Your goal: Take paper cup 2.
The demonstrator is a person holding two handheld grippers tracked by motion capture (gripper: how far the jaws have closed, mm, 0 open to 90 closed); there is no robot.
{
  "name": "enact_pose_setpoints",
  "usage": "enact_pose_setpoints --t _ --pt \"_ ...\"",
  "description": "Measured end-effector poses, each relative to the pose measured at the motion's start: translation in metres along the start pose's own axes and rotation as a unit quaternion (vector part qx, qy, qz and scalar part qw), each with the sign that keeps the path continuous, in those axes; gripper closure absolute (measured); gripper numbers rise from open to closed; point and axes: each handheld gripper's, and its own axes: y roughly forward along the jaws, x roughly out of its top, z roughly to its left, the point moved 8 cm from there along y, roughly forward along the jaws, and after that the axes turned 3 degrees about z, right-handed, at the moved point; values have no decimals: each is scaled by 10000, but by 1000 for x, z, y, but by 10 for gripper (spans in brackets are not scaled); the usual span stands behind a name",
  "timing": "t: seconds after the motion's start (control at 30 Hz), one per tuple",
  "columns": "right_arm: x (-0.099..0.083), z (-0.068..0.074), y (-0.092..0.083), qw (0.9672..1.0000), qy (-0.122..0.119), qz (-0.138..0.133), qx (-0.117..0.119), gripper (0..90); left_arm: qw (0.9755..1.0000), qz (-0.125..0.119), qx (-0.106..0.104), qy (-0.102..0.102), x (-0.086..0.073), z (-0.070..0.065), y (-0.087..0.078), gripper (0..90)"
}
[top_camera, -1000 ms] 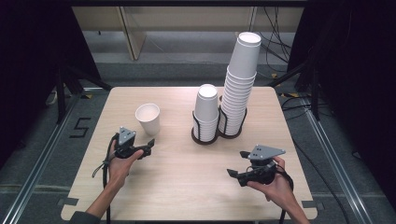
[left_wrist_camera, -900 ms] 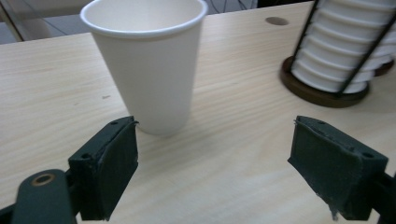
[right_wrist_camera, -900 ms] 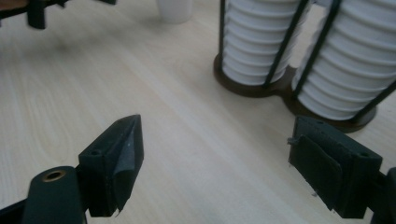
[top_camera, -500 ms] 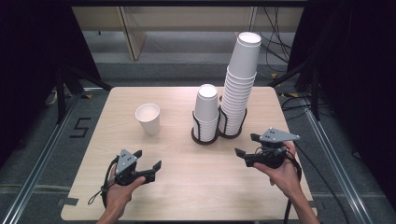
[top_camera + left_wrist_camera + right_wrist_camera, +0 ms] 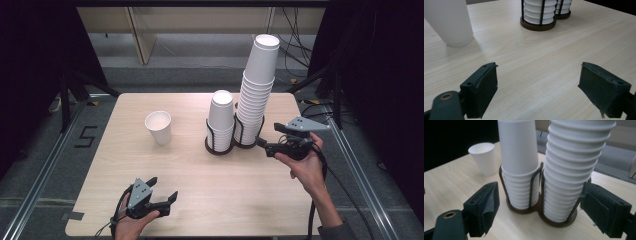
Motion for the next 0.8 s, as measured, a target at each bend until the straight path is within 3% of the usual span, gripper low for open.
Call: enact_pose_setpoints --t 0.17,0.2,0.23,0.4,0.6,0.8 --pt "21 -9 -2 9997 72 -207 -129 157 10000 10 -56 52 -3 -6 -1 146" --pt "31 -12 -3 9992 251 -303 -35 156 10000 41 -73 29 -4 -6 -2 146" --pt "36 -14 -3 9991 283 -307 -41 156 10000 78 -27 18 -5 -5 -3 146" --pt "62 -26 -3 9987 149 -464 -176 155 10000 63 -69 0 -6 -4 -4 146" --pt "92 -37 4 9979 182 -495 -365 154 9999 143 -48 -27 -10 -1 -3 146" --pt "119 -46 11 9971 305 -603 -363 154 9999 140 -85 -38 -9 -1 -3 146"
